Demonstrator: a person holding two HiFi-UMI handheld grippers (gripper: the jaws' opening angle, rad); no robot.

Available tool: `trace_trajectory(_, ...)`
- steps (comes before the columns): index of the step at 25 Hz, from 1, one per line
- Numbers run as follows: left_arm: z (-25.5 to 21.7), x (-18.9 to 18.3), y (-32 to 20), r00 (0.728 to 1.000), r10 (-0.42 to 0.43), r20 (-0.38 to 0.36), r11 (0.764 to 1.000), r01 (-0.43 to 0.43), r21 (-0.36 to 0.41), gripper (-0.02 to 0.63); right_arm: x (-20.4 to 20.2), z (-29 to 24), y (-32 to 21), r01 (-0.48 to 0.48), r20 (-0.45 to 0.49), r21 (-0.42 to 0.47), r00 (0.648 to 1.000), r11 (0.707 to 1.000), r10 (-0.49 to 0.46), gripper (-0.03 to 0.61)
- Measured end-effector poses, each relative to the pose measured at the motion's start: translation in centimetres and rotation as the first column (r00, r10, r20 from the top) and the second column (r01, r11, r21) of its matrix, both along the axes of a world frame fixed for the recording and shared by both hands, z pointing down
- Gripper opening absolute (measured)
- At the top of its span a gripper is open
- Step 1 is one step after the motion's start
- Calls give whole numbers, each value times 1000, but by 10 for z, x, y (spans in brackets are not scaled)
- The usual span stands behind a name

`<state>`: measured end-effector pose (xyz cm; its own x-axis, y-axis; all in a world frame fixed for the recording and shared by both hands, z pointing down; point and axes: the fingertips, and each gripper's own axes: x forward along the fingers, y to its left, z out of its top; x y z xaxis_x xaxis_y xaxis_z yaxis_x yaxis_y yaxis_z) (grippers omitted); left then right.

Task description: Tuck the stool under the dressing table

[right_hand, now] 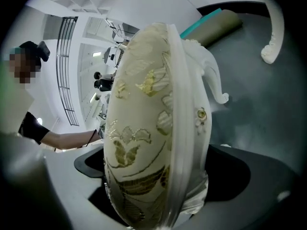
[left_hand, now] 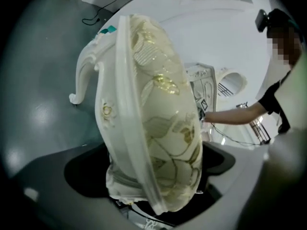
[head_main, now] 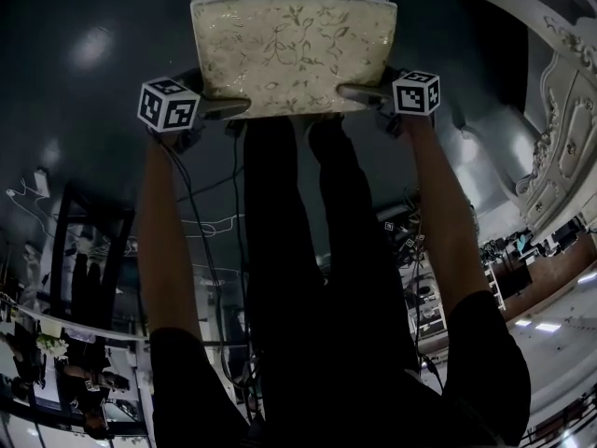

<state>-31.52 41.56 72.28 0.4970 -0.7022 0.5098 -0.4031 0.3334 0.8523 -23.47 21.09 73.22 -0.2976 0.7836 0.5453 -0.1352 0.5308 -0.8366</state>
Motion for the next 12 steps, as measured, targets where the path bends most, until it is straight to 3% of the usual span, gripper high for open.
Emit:
trace_trajectory(2,0,-1,-3,1000,10,10,1000,-11,2,572,-2,-1,0,4,8,-17,1000,1000,-4,600)
trace_trajectory(7,-1,-3,-1,996,-82,39,997,82,8,563,-2,-2,0,-46,26,-11,999,999,46,598)
trace_trajectory(12,-2,-2,0,993,-103,54,995,103,6,555,0,-1,-1,-25,17,-12,1000,1000,25,598)
